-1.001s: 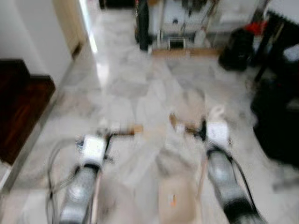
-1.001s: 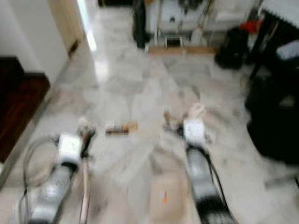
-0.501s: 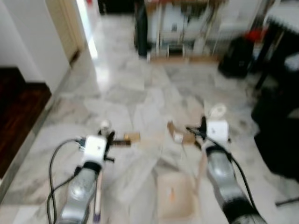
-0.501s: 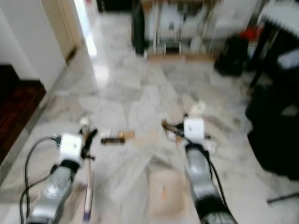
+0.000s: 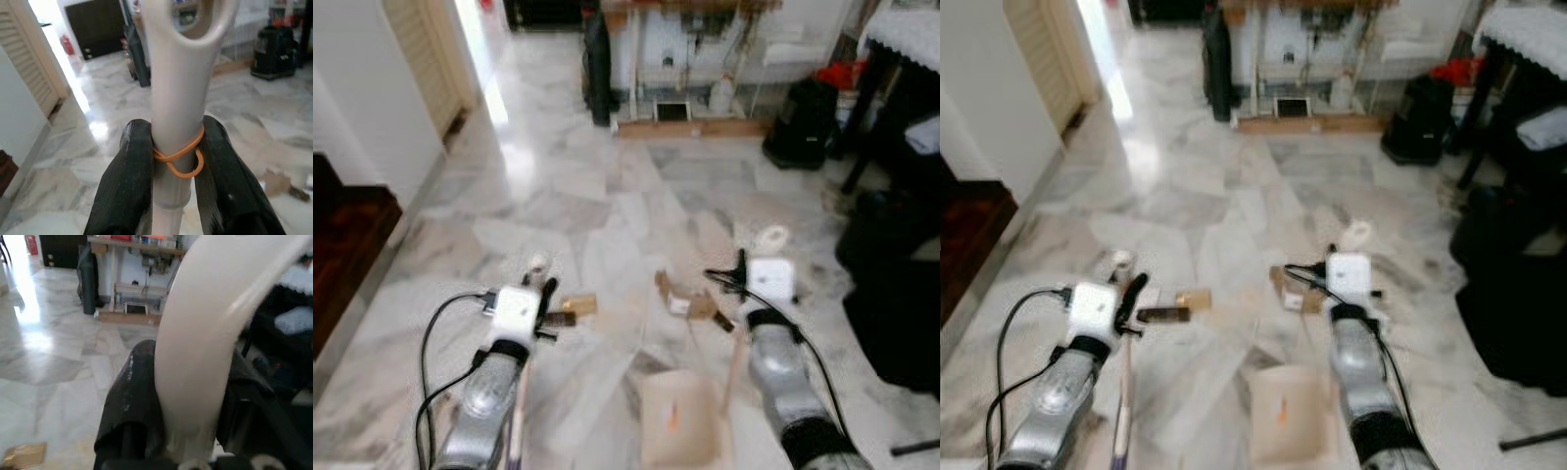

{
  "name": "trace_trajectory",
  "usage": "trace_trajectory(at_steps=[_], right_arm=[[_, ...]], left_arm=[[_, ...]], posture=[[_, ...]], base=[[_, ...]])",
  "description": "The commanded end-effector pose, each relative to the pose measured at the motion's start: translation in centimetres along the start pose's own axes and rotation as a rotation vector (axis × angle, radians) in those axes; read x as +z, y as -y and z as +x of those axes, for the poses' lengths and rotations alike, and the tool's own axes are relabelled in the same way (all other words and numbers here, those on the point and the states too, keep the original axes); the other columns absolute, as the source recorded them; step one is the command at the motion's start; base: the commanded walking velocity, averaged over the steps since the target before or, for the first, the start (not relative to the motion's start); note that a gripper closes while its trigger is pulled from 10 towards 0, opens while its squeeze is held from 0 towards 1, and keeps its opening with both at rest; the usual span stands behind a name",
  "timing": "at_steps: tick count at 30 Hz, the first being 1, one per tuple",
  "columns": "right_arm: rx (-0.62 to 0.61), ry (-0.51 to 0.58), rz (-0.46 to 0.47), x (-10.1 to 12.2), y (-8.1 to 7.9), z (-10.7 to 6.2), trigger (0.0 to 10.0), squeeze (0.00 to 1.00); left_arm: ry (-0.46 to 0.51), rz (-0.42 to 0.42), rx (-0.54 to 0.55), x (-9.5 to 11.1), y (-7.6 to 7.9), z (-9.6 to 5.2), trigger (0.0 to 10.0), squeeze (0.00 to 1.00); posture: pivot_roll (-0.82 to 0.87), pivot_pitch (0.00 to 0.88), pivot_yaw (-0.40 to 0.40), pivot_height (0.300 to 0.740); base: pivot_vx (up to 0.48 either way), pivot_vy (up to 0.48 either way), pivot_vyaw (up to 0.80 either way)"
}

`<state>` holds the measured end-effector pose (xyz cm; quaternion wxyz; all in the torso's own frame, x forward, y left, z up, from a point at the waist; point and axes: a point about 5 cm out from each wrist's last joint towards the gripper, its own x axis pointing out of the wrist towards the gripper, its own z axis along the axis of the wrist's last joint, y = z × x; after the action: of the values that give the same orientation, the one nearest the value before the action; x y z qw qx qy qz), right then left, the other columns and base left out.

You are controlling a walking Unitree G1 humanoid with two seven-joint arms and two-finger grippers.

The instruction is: Sweep floor

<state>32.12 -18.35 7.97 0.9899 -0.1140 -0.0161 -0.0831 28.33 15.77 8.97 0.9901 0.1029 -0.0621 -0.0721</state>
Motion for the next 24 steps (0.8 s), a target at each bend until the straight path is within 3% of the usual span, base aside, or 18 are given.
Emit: trace_trajectory(at_steps=[1,8,24], right_arm=[[0.022,0.055,0.012,1.48,-0.93,0.6,10.0,0.0],[0.025,0.053,0.024,1.46,-0.98,0.63,10.0,0.0],[0.028,0.062,0.021,1.58,-1.05,0.68,10.0,0.0]], left_arm=[[0.036,0.021,0.008,0.67,-0.63,0.12,10.0,0.0],[0.038,0.024,0.007,0.67,-0.62,0.08,10.0,0.0],[0.046,0.022,0.009,0.8,-0.59,0.07,10.0,0.0]], posture=[[0.09,0.0,-0.004,0.74],[0.09,0.0,0.0,0.74],[0.1,0.0,-0.004,0.74]], base=[[0.337,0.0,0.0],[0.339,0.0,-0.55],[0.339,0.0,0.0]])
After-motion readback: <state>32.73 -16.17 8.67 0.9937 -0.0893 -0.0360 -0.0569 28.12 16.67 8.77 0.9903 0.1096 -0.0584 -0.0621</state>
